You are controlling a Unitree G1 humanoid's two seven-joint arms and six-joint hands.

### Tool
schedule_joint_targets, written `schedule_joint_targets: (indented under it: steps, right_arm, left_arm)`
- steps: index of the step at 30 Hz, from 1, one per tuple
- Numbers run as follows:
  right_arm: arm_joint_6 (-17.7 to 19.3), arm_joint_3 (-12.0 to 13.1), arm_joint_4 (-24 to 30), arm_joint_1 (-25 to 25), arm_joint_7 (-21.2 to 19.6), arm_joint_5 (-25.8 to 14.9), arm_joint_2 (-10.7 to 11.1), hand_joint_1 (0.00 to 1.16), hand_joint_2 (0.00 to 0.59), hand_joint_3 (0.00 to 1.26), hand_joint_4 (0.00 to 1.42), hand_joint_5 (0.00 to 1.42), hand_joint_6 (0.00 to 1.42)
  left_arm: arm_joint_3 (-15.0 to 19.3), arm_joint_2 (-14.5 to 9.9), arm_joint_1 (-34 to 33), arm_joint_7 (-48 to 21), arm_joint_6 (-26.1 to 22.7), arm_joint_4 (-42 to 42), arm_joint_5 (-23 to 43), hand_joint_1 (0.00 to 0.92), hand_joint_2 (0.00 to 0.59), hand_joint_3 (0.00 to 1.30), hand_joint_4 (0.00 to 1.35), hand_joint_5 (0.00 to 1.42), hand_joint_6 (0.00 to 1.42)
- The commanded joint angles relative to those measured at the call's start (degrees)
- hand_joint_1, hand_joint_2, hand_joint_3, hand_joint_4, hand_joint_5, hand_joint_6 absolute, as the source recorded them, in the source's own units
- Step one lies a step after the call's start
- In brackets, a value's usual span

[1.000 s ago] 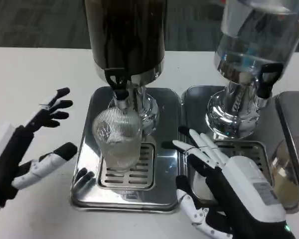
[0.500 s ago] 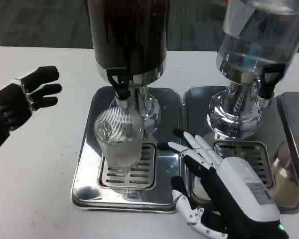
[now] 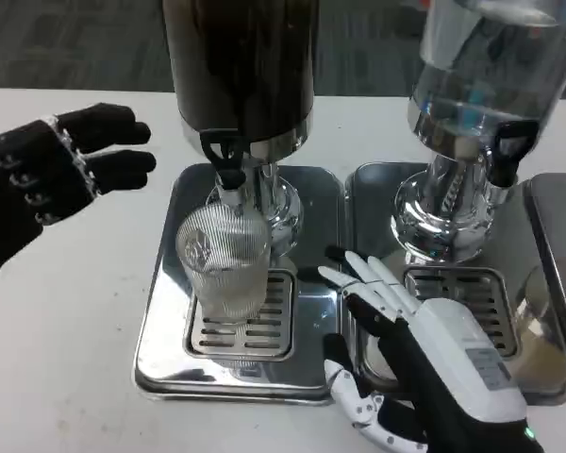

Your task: Grasp the cup under the faucet to collect the drink, then remove the cup.

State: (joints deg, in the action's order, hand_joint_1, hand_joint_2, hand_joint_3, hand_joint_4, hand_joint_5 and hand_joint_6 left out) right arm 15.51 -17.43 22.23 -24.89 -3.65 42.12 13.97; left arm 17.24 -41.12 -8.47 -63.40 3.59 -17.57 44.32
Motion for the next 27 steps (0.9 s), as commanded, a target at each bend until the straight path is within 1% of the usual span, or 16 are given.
schedule_joint_targets:
  steps: [1, 12, 17, 19, 22, 27]
  right_arm:
    - [0.3, -0.62, -0.73, 0.31, -1.05, 1.05, 0.22, 0.41, 0.586, 0.2, 0.06, 0.04, 0.16]
    - [-0.12, -1.26, -1.35, 0.01, -2.37, 1.56, -0.49, 0.41, 0.586, 0.21, 0.06, 0.04, 0.16]
    - [-0.28, -1.94, -1.81, -0.05, -2.99, 1.92, -1.04, 0.41, 0.586, 0.21, 0.06, 0.04, 0.16]
    - [-0.37, -2.11, -1.87, 0.01, -3.19, 2.08, -1.16, 0.41, 0.586, 0.21, 0.07, 0.04, 0.16]
    - [-0.5, -2.28, -1.94, -0.01, -3.47, 2.23, -1.29, 0.41, 0.586, 0.21, 0.07, 0.04, 0.16]
    - [-0.38, -2.26, -2.28, -0.18, -4.21, 2.08, -1.33, 0.41, 0.586, 0.21, 0.07, 0.04, 0.16]
  left_arm:
    - [1.46, -0.13, -2.71, -1.15, -1.22, -1.02, -2.28, 0.0, 0.049, 0.29, 0.2, 0.23, 0.2]
    - [1.99, 0.54, -7.0, -2.66, -2.82, -3.76, -5.28, 0.0, 0.048, 0.29, 0.2, 0.22, 0.19]
    - [1.48, 1.24, -9.12, -3.74, -4.26, -5.34, -6.09, 0.0, 0.047, 0.26, 0.16, 0.18, 0.17]
    - [0.81, 1.59, -10.33, -4.61, -5.47, -5.91, -6.09, 0.0, 0.046, 0.25, 0.14, 0.18, 0.16]
    - [0.14, 2.24, -12.19, -6.0, -7.69, -7.16, -6.14, 0.0, 0.025, 0.23, 0.12, 0.17, 0.14]
    - [-0.63, 3.15, -14.64, -7.8, -10.17, -9.19, -7.11, 0.0, 0.024, 0.2, 0.1, 0.15, 0.13]
